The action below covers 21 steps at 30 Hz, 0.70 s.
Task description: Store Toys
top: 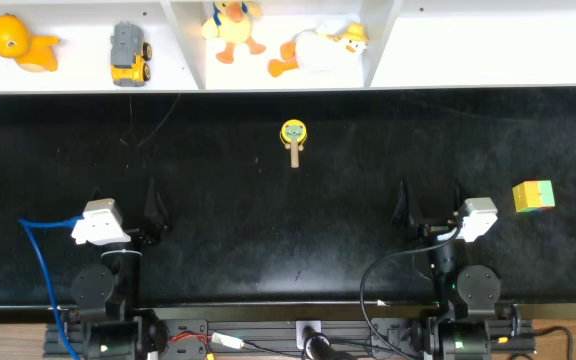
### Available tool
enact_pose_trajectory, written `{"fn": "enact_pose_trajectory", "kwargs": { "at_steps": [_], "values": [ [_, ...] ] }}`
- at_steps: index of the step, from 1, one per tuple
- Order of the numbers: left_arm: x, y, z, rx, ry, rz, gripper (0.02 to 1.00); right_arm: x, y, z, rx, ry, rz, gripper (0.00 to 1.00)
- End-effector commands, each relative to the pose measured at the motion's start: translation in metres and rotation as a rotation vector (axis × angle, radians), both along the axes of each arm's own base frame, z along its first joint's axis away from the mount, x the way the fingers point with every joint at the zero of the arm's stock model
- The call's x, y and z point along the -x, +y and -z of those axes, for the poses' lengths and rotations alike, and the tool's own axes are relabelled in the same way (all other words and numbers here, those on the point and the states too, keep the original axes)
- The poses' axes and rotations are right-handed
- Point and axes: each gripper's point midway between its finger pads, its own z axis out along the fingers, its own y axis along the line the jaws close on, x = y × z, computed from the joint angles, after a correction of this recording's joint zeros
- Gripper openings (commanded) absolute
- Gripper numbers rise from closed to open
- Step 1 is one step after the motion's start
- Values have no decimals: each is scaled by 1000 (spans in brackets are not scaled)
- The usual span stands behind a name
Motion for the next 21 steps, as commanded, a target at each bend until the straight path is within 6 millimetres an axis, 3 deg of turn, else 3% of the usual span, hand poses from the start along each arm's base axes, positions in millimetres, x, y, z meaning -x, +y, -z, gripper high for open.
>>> {"fn": "enact_pose_trajectory", "kwargs": {
  "at_steps": [1, 16, 21],
  "values": [
    [0, 0, 1, 5, -9, -5, 998, 0, 2, 3, 3, -2, -8, 996],
    [0, 0, 1, 5, -9, -5, 998, -1, -2, 4, -2, 4, 14, 996],
    [0, 0, 1, 5, -9, -5, 998, -1, 0, 5, -99, 19, 5, 996]
  ]
}}
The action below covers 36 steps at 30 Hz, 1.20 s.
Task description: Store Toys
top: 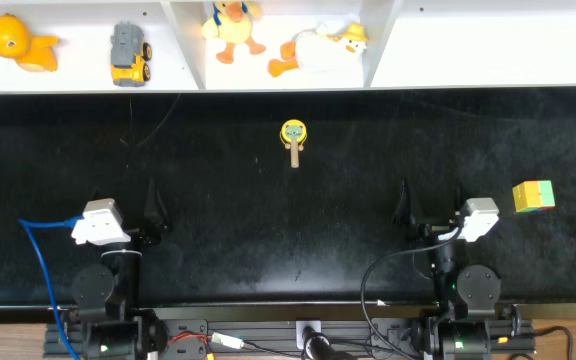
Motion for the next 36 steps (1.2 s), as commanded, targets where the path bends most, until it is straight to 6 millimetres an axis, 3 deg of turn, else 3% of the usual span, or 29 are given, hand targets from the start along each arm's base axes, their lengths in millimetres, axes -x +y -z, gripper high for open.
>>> {"fn": "enact_pose_trajectory", "kwargs": {
  "at_steps": [1, 6, 27, 31, 36],
  "values": [
    [0, 0, 1, 5, -9, -4, 998, 0, 3, 5, -84, 18, -16, 998],
    [0, 0, 1, 5, -9, -4, 998, 6, 27, -5, -86, 48, -153, 996],
    [0, 0, 1, 5, -9, -4, 996, 11, 49, -98, 204, 486, -353, 998],
    [0, 0, 1, 5, -9, -4, 998, 15, 66, -101, 216, 556, -431, 996],
    [0, 0, 1, 5, -9, -4, 998, 22, 93, -89, 243, 657, -510, 996]
  ]
}}
